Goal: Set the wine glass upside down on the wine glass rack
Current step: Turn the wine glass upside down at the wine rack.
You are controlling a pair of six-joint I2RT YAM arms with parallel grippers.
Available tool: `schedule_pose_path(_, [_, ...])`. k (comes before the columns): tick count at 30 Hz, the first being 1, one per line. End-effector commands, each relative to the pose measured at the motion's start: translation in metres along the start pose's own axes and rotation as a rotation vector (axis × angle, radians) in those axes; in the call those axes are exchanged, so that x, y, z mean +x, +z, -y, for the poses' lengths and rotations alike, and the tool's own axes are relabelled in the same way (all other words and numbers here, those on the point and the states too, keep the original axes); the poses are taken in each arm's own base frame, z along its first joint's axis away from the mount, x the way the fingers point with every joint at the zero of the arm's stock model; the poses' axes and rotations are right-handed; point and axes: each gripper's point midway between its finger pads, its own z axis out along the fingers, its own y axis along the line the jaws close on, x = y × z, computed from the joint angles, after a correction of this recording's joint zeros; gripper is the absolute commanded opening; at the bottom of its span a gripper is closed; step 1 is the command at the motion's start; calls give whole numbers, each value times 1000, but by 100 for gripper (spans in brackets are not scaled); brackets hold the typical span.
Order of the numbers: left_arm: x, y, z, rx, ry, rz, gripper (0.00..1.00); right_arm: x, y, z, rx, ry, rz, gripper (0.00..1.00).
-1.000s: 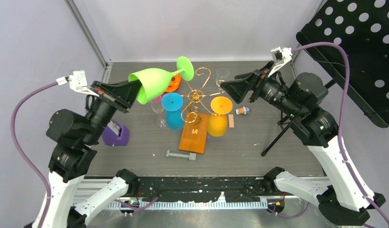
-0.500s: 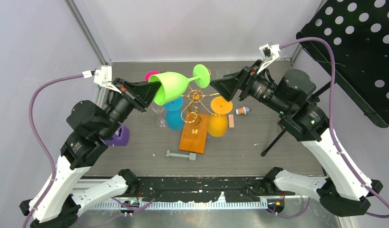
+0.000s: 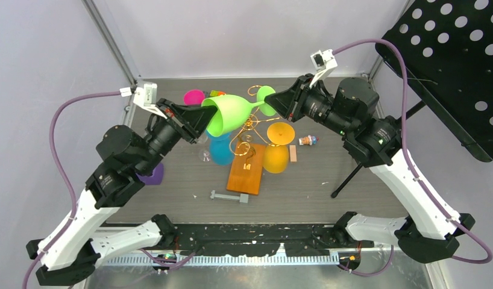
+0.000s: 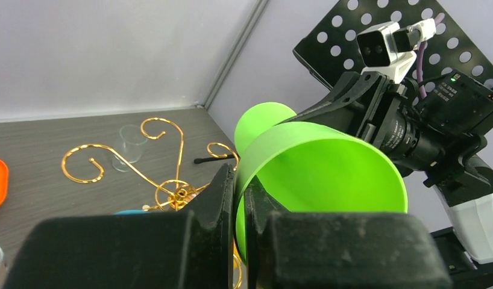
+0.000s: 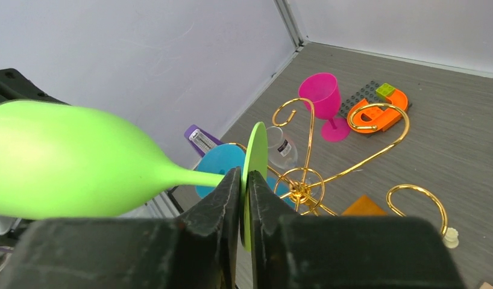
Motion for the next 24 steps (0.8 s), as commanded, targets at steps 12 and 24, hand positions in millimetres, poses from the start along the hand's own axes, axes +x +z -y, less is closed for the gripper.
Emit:
schedule_pose_path(12, [-22,-30,37,204,-35,73,56,-76,-79,16,170,-288,338,5])
schedule_pose_path(24, [-1,-59,49,301,-111,-28,62,-31,-95,-52,-343,-1000,375,5])
